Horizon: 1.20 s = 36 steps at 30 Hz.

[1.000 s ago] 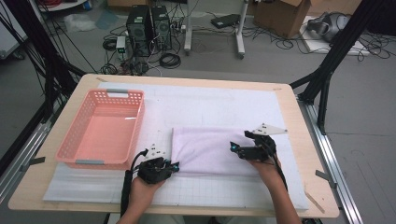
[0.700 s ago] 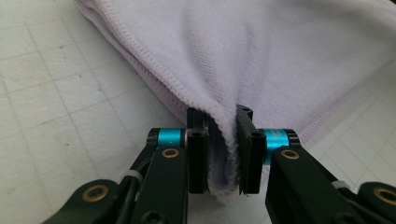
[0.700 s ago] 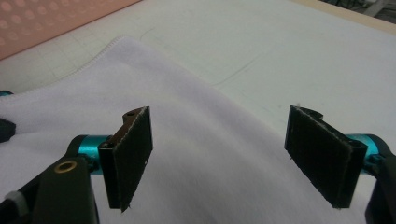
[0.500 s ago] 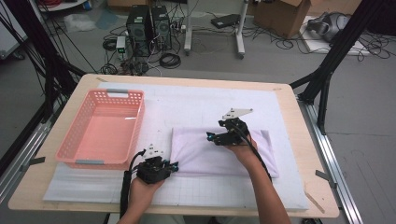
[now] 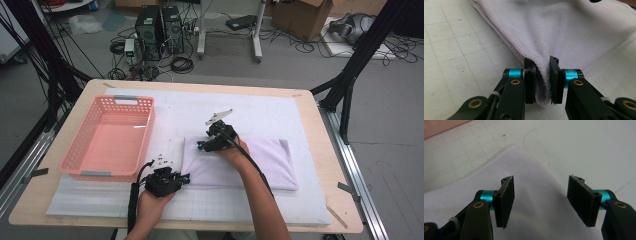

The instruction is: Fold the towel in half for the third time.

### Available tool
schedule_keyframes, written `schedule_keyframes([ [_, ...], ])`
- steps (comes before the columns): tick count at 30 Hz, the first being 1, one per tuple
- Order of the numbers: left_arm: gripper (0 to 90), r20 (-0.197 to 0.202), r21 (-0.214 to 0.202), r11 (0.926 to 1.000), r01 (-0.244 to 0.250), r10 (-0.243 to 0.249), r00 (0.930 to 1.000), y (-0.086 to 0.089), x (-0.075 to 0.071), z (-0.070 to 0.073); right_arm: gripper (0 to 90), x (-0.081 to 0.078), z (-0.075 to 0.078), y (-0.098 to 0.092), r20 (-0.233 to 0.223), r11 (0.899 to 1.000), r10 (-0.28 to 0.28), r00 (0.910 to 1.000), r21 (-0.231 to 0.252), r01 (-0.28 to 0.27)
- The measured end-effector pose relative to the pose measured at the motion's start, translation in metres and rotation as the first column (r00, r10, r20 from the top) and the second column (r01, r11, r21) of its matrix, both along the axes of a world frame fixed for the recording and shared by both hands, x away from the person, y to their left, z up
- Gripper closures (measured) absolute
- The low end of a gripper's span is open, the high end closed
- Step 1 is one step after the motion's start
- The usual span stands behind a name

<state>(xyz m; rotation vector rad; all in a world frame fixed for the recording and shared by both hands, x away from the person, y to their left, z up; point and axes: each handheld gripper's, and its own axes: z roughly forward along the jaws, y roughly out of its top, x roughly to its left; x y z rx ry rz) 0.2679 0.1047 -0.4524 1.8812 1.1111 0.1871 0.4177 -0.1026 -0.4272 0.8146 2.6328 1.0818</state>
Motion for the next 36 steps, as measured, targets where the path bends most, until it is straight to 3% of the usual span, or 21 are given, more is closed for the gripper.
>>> schedule_keyframes([
  [6,78.4,-0.009,-0.008,1.0,-0.001,0.001,1.0,0.003,0.0,0.0,39.3,0.006,-0.006,0.022,-0.005,0.997,0.035,0.9994,-0.062,-0.035],
  [10,78.6,-0.009,-0.014,0.9999,-0.008,0.008,0.9999,0.006,-0.002,0.001,61.9,0.011,-0.001,0.032,-0.044,0.991,0.082,0.9957,-0.101,-0.086],
  [12,78.6,-0.011,-0.015,0.9998,-0.011,0.011,0.9999,0.007,-0.002,0.001,77.2,0.01,0.001,0.033,-0.032,0.989,0.105,0.994,-0.105,-0.108],
  [13,78.7,-0.01,-0.014,0.9998,-0.012,0.012,0.9999,0.008,-0.002,0.002,80.0,0.01,0.001,0.034,-0.024,0.988,0.109,0.9938,-0.104,-0.11],
  [16,79.0,-0.001,-0.012,0.9997,-0.022,0.022,0.9998,0.012,-0.004,0.007,82.4,0.008,0.002,0.036,-0.03,0.993,0.106,0.9939,-0.049,-0.107],
  [19,79.1,0.012,-0.024,0.9991,-0.035,0.035,0.9993,0.015,-0.006,0.011,82.7,0.007,0.007,0.04,0.002,0.994,0.11,0.9939,0.025,-0.11],
  [21,79.1,0.03,-0.059,0.9974,-0.041,0.043,0.9986,0.02,-0.008,0.02,82.7,0.006,0.012,0.039,0.012,0.992,0.113,0.9936,0.049,-0.113],
  [26,79.0,0.063,-0.117,0.9928,-0.025,0.032,0.9975,0.021,-0.007,0.037,82.6,0.005,0.03,0.025,0.033,0.981,0.093,0.9951,0.165,-0.098],
  [30,79.0,0.064,-0.159,0.9872,0.007,0.003,0.998,0.014,-0.003,0.046,82.6,0.004,0.039,0.011,0.06,0.977,0.086,0.9944,0.189,-0.096],
  [36,78.9,0.089,-0.139,0.9881,0.065,-0.053,0.9946,-0.009,0.006,0.062,82.5,0.002,0.051,-0.017,0.082,0.974,0.048,0.9955,0.216,-0.064],
])
